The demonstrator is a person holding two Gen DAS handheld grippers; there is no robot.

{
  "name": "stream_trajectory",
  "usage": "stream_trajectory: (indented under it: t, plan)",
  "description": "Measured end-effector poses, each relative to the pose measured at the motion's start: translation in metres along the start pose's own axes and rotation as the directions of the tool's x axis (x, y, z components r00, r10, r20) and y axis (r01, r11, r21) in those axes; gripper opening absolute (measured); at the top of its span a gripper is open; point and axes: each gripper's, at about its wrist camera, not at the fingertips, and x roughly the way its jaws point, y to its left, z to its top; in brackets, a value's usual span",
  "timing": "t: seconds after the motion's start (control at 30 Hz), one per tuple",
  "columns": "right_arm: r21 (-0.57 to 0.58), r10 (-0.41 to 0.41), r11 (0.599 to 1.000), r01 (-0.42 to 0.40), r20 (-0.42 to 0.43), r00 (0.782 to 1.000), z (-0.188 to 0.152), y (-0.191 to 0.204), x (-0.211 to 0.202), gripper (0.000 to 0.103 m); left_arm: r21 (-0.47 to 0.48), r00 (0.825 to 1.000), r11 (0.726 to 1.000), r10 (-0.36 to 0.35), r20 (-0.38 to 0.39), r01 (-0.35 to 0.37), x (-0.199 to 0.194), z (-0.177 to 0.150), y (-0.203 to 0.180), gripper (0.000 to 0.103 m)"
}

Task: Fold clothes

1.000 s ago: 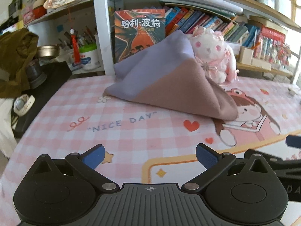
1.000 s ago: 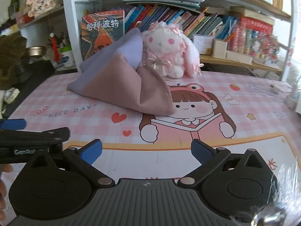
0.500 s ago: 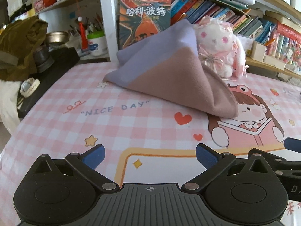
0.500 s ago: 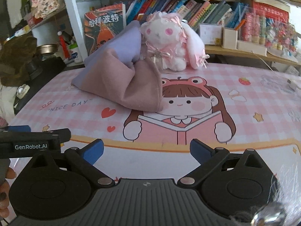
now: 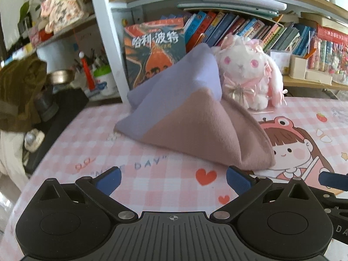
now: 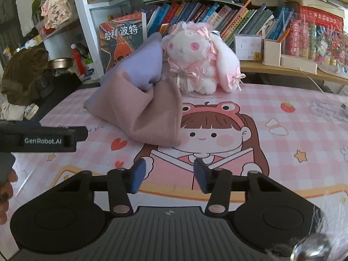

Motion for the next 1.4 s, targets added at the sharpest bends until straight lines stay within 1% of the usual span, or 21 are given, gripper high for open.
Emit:
stream_trajectory:
  t: [0.17,0.23,0.3,0.33,0.37,0.5,0.53,0.63,0.73,0.8,0.83,0.93,0.97,1.0,1.03,1.07,1.17,1.2,1.27,1.33,1.4]
  plan:
    - [0.012,-0.010,1.000,0.010,0.014,1.000,0.005,-0.008,0.009,0.048,0.025,0.999,1.000,0.011,0.032,-0.012,0.006,0.014,-0.008,0.103]
    - [0.006,-0.009,1.000,0.009,0.018,1.000,0.007,-0.010,0.011,0.053,0.015,0.999,1.000,0.004,0.037,-0.005,0.010,0.020,-0.008,0.103]
    - [0.012,0.001,1.000,-0.001,0.014,1.000,0.010,-0.012,0.013,0.064,0.006,0.999,1.000,0.000,0.044,0.000,0.014,0.024,-0.008,0.103]
    - [0.017,0.011,1.000,-0.012,0.013,1.000,0.012,-0.014,0.014,0.065,0.001,0.999,1.000,-0.001,0.048,0.001,0.017,0.028,-0.008,0.103]
    - [0.019,0.019,1.000,-0.019,0.012,1.000,0.013,-0.015,0.015,0.066,-0.010,0.999,1.000,-0.007,0.042,0.008,0.020,0.031,-0.007,0.103]
    - [-0.003,-0.014,1.000,0.014,0.008,1.000,0.016,-0.017,0.017,0.073,-0.076,0.999,0.996,-0.034,0.014,0.035,0.036,0.044,-0.004,0.103]
    - [-0.006,-0.019,1.000,0.019,0.000,1.000,0.016,-0.019,0.018,0.074,-0.097,0.999,0.994,-0.041,0.016,0.042,0.040,0.047,-0.004,0.103]
    - [0.010,-0.011,1.000,0.011,-0.014,1.000,0.016,-0.024,0.020,0.074,-0.106,0.998,0.993,-0.046,0.041,0.050,0.052,0.056,-0.010,0.103]
    - [0.023,-0.003,1.000,0.003,-0.017,1.000,0.015,-0.027,0.018,0.074,-0.061,0.997,0.997,-0.044,0.060,0.048,0.068,0.070,-0.023,0.103]
    - [0.026,0.002,1.000,-0.002,-0.017,1.000,0.015,-0.027,0.016,0.075,-0.030,0.998,0.999,-0.022,0.056,0.024,0.082,0.080,-0.030,0.103]
    - [0.027,0.004,1.000,-0.004,-0.018,1.000,0.015,-0.028,0.015,0.075,-0.022,0.999,1.000,-0.006,0.049,0.007,0.089,0.085,-0.032,0.101]
    - [0.034,0.009,0.999,-0.008,-0.031,0.999,0.015,-0.028,0.014,0.075,-0.021,0.999,0.999,0.046,0.002,-0.046,0.112,0.096,-0.035,0.085]
    - [0.035,0.011,0.999,-0.010,-0.034,0.999,0.015,-0.028,0.013,0.075,-0.033,0.998,0.998,0.056,-0.017,-0.057,0.119,0.097,-0.033,0.073]
    - [0.035,0.014,0.999,-0.012,-0.035,0.999,0.015,-0.028,0.012,0.075,-0.052,0.998,0.997,0.056,-0.040,-0.058,0.125,0.098,-0.030,0.049]
    - [0.034,0.016,0.999,-0.015,-0.035,0.999,0.015,-0.028,0.011,0.075,-0.085,0.997,0.995,0.046,-0.058,-0.051,0.127,0.097,-0.023,0.034]
    - [0.035,0.020,0.999,-0.019,-0.035,0.999,0.015,-0.028,0.009,0.075,-0.119,0.997,0.992,0.036,-0.075,-0.044,0.130,0.097,-0.016,0.017]
    - [0.039,0.032,0.999,-0.030,-0.032,0.999,0.015,-0.029,0.005,0.075,-0.190,0.999,0.982,0.013,-0.048,-0.022,0.115,0.092,0.002,0.013]
    - [0.042,0.035,0.999,-0.034,-0.030,0.999,0.015,-0.029,0.004,0.075,-0.209,1.000,0.978,0.006,-0.025,-0.011,0.104,0.089,0.006,0.012]
    - [0.044,0.042,0.998,-0.040,-0.028,0.999,0.014,-0.030,0.002,0.075,-0.294,0.998,0.954,-0.053,0.025,0.058,0.077,0.078,0.027,0.012]
    - [0.050,0.051,0.998,-0.050,-0.028,0.998,0.015,-0.031,0.000,0.075,-0.402,0.991,0.906,-0.122,0.056,0.134,0.050,0.054,0.057,0.012]
    - [0.059,0.062,0.996,-0.060,-0.029,0.998,0.014,-0.031,-0.001,0.075,-0.502,0.978,0.840,-0.185,0.094,0.207,0.023,0.031,0.087,0.012]
